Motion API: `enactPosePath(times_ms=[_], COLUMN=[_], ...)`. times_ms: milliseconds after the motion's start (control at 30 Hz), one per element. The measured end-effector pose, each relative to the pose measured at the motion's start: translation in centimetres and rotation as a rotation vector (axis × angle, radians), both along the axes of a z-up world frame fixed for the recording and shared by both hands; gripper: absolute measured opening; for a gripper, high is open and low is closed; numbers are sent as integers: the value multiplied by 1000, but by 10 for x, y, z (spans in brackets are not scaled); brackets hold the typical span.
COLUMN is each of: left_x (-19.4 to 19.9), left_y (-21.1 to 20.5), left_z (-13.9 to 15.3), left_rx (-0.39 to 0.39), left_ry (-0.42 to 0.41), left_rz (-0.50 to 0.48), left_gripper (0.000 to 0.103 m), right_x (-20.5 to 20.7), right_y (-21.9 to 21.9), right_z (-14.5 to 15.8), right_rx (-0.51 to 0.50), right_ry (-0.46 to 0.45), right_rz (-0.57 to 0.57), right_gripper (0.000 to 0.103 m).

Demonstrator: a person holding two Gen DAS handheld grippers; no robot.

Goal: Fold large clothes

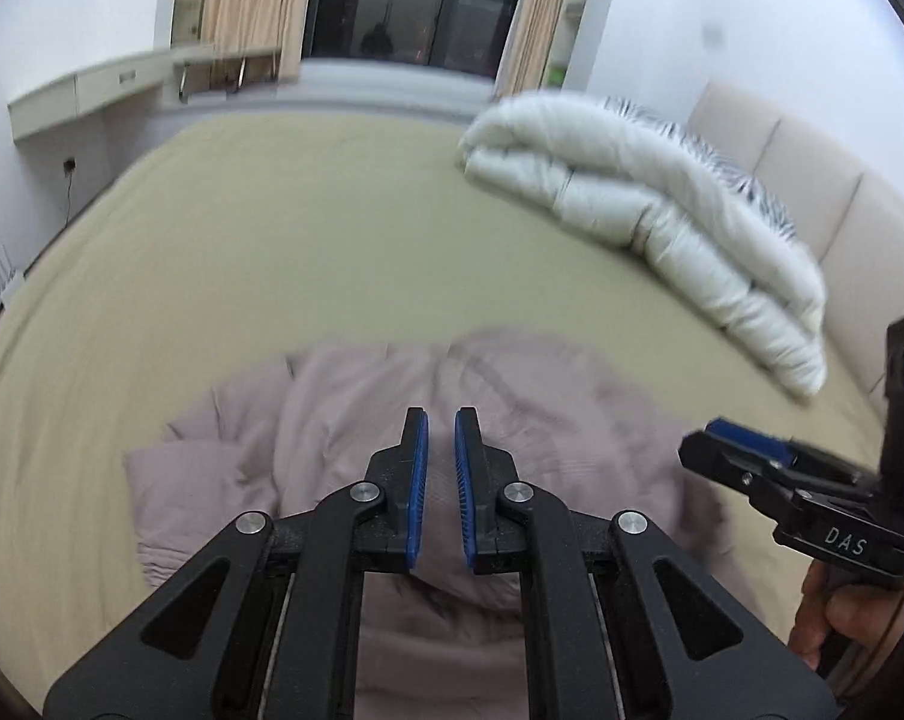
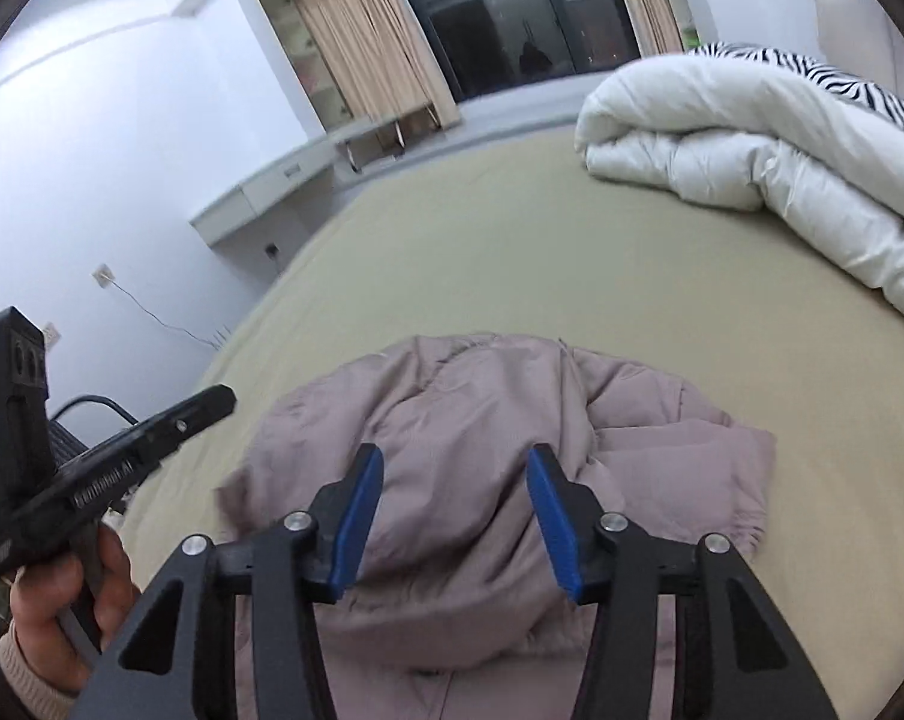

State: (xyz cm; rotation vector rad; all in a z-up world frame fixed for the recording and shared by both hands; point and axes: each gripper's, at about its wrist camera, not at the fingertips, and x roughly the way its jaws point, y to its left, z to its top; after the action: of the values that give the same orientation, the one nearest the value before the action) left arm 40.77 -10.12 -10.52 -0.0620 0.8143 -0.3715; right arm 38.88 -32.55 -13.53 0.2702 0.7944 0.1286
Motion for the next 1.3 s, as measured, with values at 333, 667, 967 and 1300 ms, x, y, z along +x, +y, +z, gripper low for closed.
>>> enactPosePath(times_ms=[333, 667, 967, 1300], left_x=[17, 18, 76, -12], left_y=[-3, 1, -35, 3], left_z=[-108, -44, -112, -50], left_rx=[70, 52, 103, -48], left_ry=[160, 9, 106, -1], left_rz=[18, 55, 43, 56], left_gripper=[8, 8, 8, 8], right_x=[22, 82, 115, 3], right_y=[22, 2, 3, 13], right_z=[-87, -16, -102, -16], right_rx=[-207, -143, -151, -104], right_ry=[109, -11, 83, -86], right_rz=[58, 4, 22, -1], right_gripper=[55, 52, 57, 61])
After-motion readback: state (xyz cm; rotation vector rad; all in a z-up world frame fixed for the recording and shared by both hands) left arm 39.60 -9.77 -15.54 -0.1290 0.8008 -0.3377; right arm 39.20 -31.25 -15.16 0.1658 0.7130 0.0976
